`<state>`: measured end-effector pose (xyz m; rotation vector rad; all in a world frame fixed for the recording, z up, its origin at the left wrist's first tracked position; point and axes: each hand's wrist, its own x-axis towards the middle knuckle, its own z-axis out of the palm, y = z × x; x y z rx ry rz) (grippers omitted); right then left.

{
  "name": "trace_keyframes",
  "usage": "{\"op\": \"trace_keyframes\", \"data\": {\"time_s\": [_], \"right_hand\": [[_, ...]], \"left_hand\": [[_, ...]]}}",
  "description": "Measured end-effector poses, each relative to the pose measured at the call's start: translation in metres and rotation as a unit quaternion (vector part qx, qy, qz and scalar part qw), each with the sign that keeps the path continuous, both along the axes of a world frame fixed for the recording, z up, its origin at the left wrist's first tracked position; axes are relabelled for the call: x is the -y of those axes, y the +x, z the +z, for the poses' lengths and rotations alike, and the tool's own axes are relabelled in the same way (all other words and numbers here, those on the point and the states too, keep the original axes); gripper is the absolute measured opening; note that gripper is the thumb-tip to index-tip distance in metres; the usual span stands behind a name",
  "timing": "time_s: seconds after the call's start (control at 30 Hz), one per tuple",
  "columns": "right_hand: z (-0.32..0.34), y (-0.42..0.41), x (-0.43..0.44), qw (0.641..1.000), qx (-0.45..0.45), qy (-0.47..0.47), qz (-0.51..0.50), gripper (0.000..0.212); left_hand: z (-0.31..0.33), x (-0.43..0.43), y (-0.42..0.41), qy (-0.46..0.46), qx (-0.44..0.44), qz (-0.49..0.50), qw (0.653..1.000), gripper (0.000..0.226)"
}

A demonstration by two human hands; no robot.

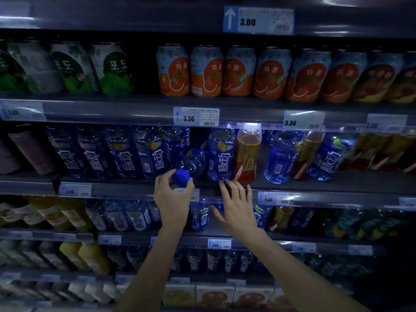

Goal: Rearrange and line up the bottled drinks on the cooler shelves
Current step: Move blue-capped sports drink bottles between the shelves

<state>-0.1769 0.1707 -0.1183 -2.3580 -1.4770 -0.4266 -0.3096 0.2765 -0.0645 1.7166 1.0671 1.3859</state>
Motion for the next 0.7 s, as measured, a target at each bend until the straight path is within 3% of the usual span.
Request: {"op": "trace_keyframes", "data": {"time_s": [0.33, 0.7], "right_hand": [[-0.001, 0.000, 0.001, 1.000, -0.001, 0.011, 0.003, 0.074], [-0.007, 0.001, -0.002, 0.999, 0.002, 0.036, -0.002, 0.074]], "left_hand": [[0.048, 0.002, 0.001, -0.069, 0.197, 0.016, 0.978, 0.042], [0.070, -0.014, 0.005, -0.086, 0.225, -0.009, 0.970, 0.047]]}}
